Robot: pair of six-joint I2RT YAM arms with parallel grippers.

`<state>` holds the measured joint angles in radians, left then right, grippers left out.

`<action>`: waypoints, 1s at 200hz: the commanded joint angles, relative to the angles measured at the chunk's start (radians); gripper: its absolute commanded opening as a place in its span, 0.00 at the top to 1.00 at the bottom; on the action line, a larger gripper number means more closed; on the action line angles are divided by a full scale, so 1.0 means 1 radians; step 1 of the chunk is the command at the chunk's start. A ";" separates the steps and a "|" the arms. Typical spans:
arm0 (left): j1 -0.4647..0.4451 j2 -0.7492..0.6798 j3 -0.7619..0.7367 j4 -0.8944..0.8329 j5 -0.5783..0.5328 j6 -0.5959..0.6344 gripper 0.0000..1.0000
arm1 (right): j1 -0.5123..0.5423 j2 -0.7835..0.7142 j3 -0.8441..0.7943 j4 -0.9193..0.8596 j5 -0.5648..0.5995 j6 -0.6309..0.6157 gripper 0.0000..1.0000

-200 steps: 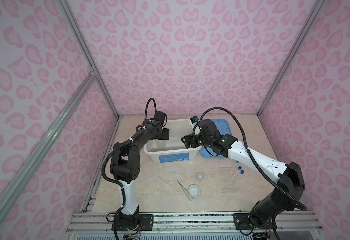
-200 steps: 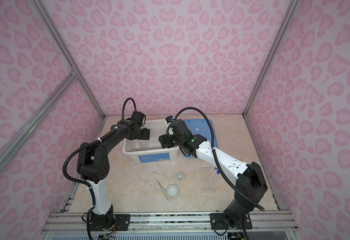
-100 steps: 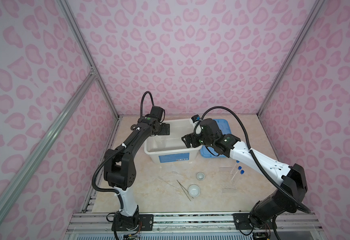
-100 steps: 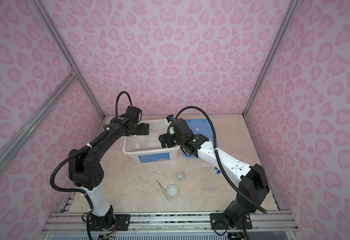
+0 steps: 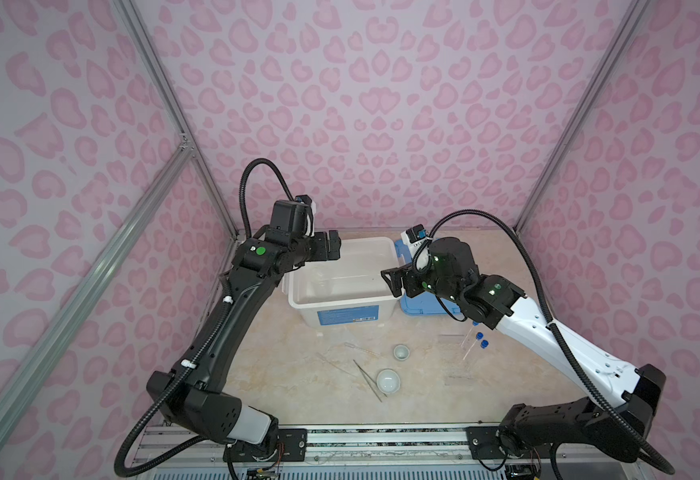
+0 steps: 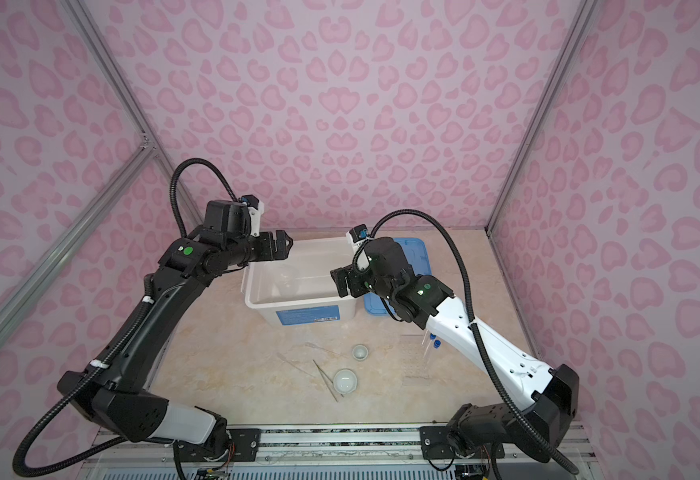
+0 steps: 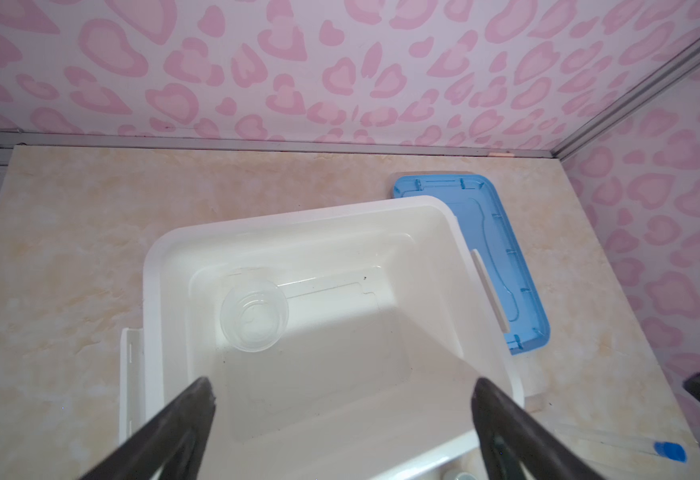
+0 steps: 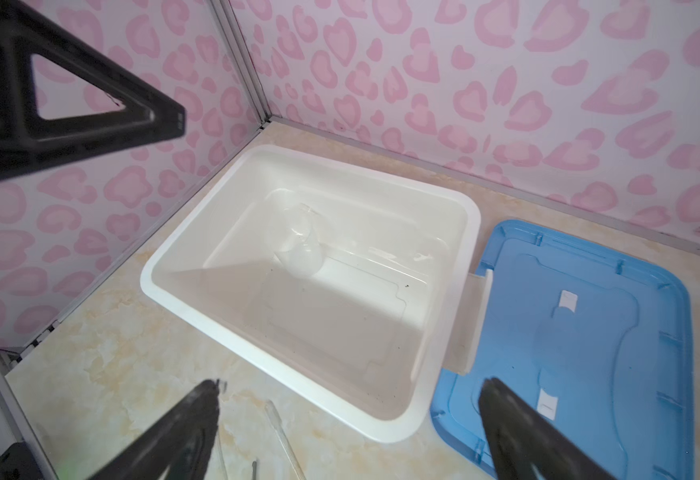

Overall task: Organize the chemistry lab equipment
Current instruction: 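Open the left gripper to release the beaker and lift out of the bin, then move the left gripper to the small white porcelain cup while right draws back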

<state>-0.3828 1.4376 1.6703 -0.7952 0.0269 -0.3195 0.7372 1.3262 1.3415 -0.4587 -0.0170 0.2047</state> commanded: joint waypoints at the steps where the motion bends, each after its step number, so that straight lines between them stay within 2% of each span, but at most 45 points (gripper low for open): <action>1: -0.023 -0.066 -0.038 -0.037 0.079 -0.034 0.02 | 0.001 -0.048 -0.037 -0.077 0.032 -0.022 0.02; 26: -0.068 -0.140 -0.079 -0.082 0.146 -0.065 0.02 | 0.009 -0.121 -0.097 -0.125 0.028 -0.012 0.02; 61: -0.181 -0.202 -0.149 -0.110 0.149 -0.108 0.02 | 0.012 -0.218 -0.191 -0.164 -0.031 0.029 0.02; 110: -0.344 -0.226 -0.298 -0.107 0.061 -0.174 0.02 | 0.010 -0.263 -0.284 -0.224 -0.031 0.062 0.02; 135: -0.448 -0.244 -0.450 0.011 0.016 -0.250 0.02 | 0.006 -0.284 -0.319 -0.226 -0.068 0.068 0.06; 163: -0.548 -0.182 -0.536 0.097 -0.064 -0.309 0.01 | -0.039 -0.297 -0.350 -0.214 -0.097 0.077 0.11; 200: -0.641 -0.002 -0.509 0.154 -0.146 -0.318 0.00 | -0.129 -0.280 -0.339 -0.246 -0.145 0.046 0.08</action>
<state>-0.9936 1.3483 1.1419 -0.7250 -0.0395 -0.6060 0.6456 1.0367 0.9985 -0.6849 -0.1154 0.2729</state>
